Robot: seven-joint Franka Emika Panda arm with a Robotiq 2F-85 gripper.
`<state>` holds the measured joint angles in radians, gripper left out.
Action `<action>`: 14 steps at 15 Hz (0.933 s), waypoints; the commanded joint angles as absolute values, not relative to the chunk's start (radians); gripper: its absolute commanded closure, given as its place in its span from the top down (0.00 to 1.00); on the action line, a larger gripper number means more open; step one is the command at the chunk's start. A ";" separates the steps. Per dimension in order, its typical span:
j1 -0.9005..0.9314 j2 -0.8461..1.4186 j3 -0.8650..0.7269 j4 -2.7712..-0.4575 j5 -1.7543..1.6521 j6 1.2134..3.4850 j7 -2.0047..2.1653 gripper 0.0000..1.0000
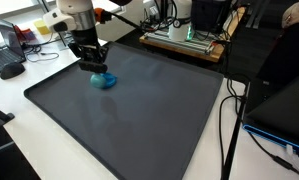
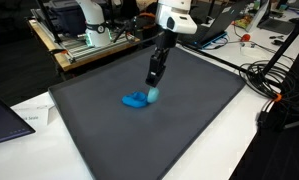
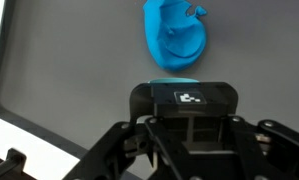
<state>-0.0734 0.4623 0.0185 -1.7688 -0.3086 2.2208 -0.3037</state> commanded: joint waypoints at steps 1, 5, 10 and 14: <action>-0.121 0.544 0.027 -1.627 -0.198 2.129 -0.433 0.22; -0.178 0.615 0.031 -1.509 -0.109 2.033 -0.520 0.22; -0.251 0.699 0.033 -1.369 -0.001 1.911 -0.573 0.22; -0.302 0.757 0.032 -1.272 0.076 1.833 -0.579 0.22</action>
